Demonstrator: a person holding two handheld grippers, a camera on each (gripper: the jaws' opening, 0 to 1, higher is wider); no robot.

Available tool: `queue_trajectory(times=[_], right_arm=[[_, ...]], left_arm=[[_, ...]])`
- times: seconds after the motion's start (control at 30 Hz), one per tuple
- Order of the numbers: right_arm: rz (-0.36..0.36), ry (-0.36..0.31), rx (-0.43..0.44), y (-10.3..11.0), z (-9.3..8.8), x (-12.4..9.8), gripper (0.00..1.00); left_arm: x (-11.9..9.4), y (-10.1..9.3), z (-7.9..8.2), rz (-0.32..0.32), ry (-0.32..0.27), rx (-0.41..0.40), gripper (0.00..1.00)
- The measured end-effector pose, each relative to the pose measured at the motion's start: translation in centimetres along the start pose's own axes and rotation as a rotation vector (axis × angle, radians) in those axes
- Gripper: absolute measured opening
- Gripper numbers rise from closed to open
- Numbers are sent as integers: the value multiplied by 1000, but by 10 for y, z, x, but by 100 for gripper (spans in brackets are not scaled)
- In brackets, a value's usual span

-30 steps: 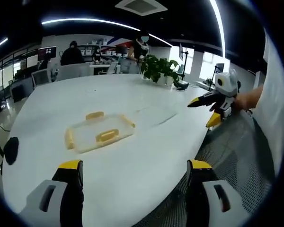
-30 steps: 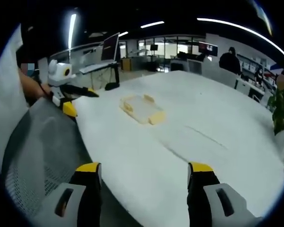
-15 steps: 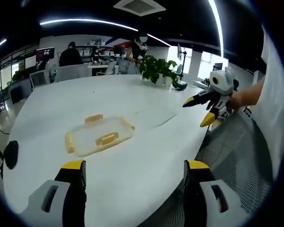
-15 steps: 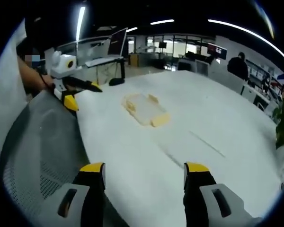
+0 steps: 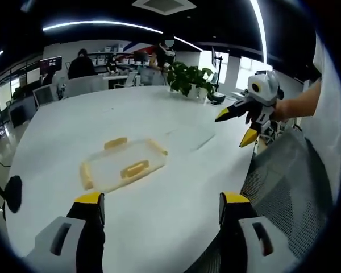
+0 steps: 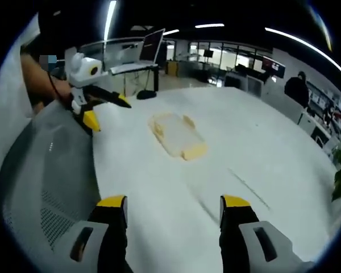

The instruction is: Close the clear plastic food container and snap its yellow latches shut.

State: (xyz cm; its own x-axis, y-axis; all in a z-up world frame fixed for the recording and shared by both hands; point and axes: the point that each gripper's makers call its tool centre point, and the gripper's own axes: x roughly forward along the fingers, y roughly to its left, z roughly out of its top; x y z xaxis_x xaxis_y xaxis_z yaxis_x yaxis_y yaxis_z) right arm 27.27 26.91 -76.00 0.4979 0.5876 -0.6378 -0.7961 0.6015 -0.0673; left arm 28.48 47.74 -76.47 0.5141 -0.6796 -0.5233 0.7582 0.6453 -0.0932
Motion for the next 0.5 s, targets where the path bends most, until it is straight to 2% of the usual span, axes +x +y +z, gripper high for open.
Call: queue_trajectory(times=[0.3, 0.43, 0.5], right_arm=[[19, 10, -31, -13, 11, 13, 64], [29, 8, -38, -19, 15, 18, 64], [32, 7, -46, -22, 18, 20, 64]], left_arm=[[7, 12, 2, -10, 21, 22, 82], [10, 17, 5, -21, 15, 7, 83], [12, 19, 4, -24, 31, 21, 82]])
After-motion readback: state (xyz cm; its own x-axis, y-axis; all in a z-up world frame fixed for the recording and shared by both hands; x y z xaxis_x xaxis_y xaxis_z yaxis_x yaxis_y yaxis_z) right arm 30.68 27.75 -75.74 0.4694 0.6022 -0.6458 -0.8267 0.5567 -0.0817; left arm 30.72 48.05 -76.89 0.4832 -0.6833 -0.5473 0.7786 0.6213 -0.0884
